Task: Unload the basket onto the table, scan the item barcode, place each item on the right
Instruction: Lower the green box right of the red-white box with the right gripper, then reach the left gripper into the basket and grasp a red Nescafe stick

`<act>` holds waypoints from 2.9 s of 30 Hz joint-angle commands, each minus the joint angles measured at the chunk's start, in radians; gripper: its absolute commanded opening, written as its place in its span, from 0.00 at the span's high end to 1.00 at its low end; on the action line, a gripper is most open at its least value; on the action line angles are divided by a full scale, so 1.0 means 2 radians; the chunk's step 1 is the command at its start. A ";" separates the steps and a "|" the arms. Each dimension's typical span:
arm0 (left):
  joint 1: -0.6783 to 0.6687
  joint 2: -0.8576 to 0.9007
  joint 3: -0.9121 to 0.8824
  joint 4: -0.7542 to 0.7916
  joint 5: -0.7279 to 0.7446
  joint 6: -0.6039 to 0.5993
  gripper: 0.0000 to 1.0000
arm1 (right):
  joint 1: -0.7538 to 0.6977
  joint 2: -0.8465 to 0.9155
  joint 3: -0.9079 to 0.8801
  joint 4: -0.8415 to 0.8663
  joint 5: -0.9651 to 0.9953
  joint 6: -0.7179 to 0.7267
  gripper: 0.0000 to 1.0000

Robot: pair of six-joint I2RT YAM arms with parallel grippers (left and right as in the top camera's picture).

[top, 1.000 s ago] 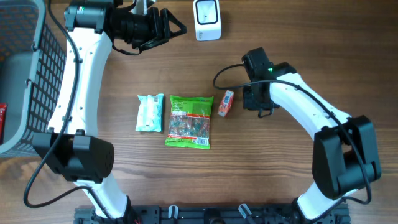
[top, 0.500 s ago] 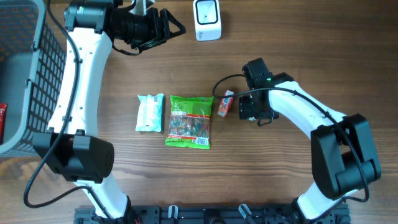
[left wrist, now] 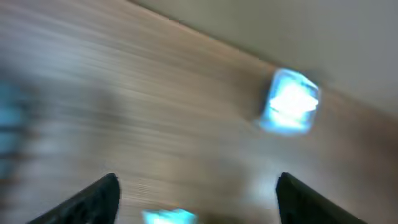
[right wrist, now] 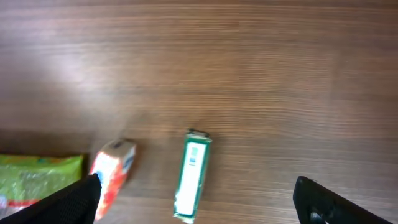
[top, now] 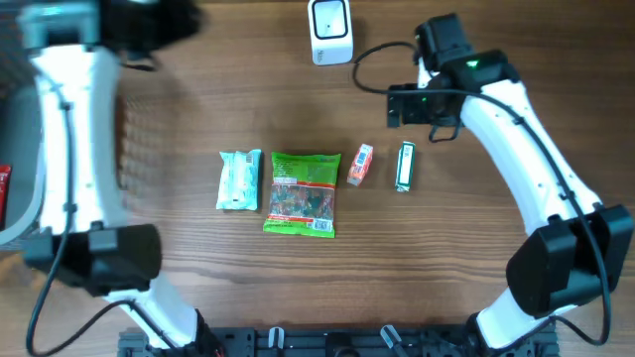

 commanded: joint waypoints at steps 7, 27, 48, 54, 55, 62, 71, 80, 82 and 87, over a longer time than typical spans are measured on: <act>0.216 0.010 0.012 -0.064 -0.209 0.006 0.16 | -0.037 -0.005 0.005 0.051 -0.001 0.005 0.00; 0.348 0.151 0.011 -0.090 -0.207 0.082 0.11 | -0.037 -0.005 0.005 0.090 -0.001 0.005 0.00; 0.355 0.219 0.011 -0.066 -0.143 0.231 0.26 | -0.037 -0.005 0.005 0.090 -0.001 0.005 0.00; 0.360 0.224 -0.021 -0.037 -0.167 0.258 0.26 | -0.037 -0.005 0.005 0.090 -0.001 0.005 0.00; 0.360 0.224 -0.028 -0.032 -0.170 0.266 0.26 | -0.037 -0.005 0.005 0.090 -0.001 0.005 0.00; 0.366 0.224 -0.124 0.049 -0.180 0.315 0.27 | -0.037 -0.005 0.005 0.090 -0.001 0.005 0.00; 0.403 0.224 -0.208 0.122 -0.147 0.352 0.27 | -0.037 -0.005 0.005 0.090 -0.001 0.005 0.01; 0.420 0.224 -0.232 0.114 -0.064 0.351 0.35 | -0.037 -0.005 0.005 0.090 -0.001 0.005 0.00; 0.419 0.224 -0.243 0.110 -0.007 0.344 0.39 | -0.037 -0.005 0.005 0.090 -0.001 0.005 0.00; 0.409 0.224 -0.243 0.089 0.093 0.344 0.42 | -0.037 -0.005 0.005 0.090 -0.001 0.005 0.00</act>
